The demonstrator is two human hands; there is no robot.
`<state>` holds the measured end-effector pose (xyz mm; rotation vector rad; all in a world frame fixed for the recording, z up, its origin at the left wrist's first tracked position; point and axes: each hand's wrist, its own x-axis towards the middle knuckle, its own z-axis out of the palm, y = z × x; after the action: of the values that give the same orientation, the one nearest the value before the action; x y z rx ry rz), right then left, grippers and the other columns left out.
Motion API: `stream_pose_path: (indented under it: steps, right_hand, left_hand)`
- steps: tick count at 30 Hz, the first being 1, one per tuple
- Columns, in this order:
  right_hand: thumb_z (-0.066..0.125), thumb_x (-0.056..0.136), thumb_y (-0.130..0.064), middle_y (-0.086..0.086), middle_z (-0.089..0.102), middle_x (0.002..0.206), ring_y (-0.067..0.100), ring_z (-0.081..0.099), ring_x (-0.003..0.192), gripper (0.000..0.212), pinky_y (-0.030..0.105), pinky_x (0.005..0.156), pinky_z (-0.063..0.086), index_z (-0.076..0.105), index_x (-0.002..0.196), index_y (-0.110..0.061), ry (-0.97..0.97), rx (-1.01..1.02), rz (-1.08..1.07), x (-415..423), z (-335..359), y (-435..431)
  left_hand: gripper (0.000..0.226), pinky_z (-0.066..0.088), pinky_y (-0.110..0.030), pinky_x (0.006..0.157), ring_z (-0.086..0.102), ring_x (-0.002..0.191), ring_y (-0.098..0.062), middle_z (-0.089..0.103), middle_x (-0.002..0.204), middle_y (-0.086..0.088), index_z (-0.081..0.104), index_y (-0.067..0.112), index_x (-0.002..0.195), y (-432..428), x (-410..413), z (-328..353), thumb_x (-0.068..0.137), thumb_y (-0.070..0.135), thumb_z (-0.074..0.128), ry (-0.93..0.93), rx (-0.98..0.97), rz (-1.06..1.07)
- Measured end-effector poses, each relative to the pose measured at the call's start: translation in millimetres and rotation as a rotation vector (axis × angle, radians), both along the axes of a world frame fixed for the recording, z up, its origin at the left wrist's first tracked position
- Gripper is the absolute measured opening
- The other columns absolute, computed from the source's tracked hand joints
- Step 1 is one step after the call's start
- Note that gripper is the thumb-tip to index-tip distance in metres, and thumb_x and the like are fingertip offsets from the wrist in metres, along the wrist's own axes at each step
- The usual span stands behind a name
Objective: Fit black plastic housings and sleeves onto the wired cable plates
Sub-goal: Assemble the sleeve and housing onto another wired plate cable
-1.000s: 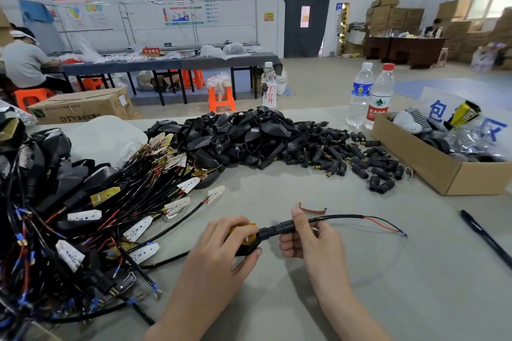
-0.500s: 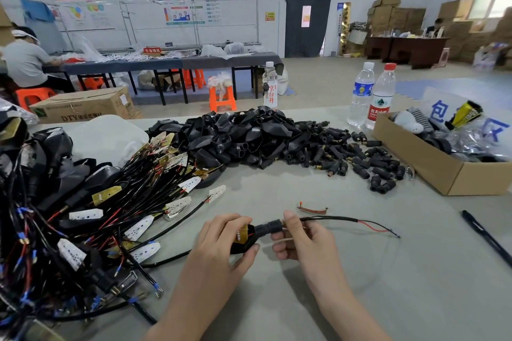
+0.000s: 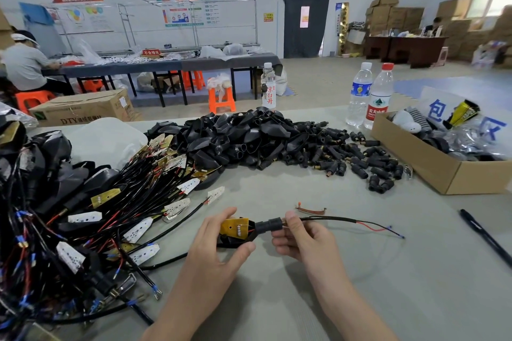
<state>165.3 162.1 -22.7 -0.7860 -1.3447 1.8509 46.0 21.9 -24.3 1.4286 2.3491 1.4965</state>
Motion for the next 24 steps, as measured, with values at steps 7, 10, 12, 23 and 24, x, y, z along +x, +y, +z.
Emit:
stream_pose_path:
  steps: [7,10,12,23,24]
  right_hand:
    - [0.06,0.095,-0.03,0.014,0.074,0.074,0.021,0.07,0.061,0.038,0.023,0.055,0.055,0.068,0.091,0.008,-0.022,0.057,0.009,1.2,-0.1,-0.5]
    - [0.061,0.095,-0.031,0.01,0.075,0.075,0.02,0.07,0.064,0.032,0.026,0.06,0.056,0.069,0.088,-0.001,-0.067,0.149,-0.001,2.6,-1.9,-1.2]
    - [0.061,0.096,-0.031,0.008,0.075,0.075,0.02,0.071,0.065,0.029,0.028,0.062,0.057,0.069,0.087,-0.005,-0.089,0.189,-0.001,3.5,-2.0,-2.0]
    - [0.062,0.096,-0.02,0.01,0.075,0.075,0.018,0.071,0.065,0.024,0.022,0.057,0.055,0.069,0.09,0.002,-0.001,0.05,0.036,4.4,5.7,-2.4]
    - [0.063,0.095,-0.021,0.009,0.075,0.076,0.018,0.072,0.066,0.024,0.021,0.056,0.055,0.069,0.09,0.002,0.007,0.026,0.024,4.1,5.5,-1.9]
  left_hand:
    - [0.071,0.038,-0.007,0.085,0.049,0.111,0.011,0.051,0.114,0.038,0.04,0.066,0.124,-2.6,-2.3,2.6,0.074,0.041,0.083,-0.106,-0.025,-0.01]
    - [0.076,0.037,-0.006,0.085,0.051,0.11,0.012,0.056,0.112,0.033,0.039,0.068,0.123,-2.5,-1.8,2.3,0.071,0.039,0.086,-0.139,-0.025,-0.012]
    - [0.079,0.037,-0.008,0.086,0.053,0.108,0.01,0.06,0.109,0.028,0.037,0.07,0.123,-2.7,-1.8,2.7,0.07,0.039,0.087,-0.163,-0.026,-0.017]
    - [0.073,0.045,-0.018,0.085,0.059,0.106,0.005,0.058,0.115,0.032,0.036,0.068,0.127,1.6,-2.2,0.8,0.069,0.056,0.079,-0.241,0.013,-0.038]
    - [0.064,0.047,-0.021,0.086,0.06,0.107,0.002,0.06,0.115,0.029,0.039,0.066,0.126,2.6,-2.8,-0.6,0.075,0.057,0.077,-0.255,0.037,-0.034]
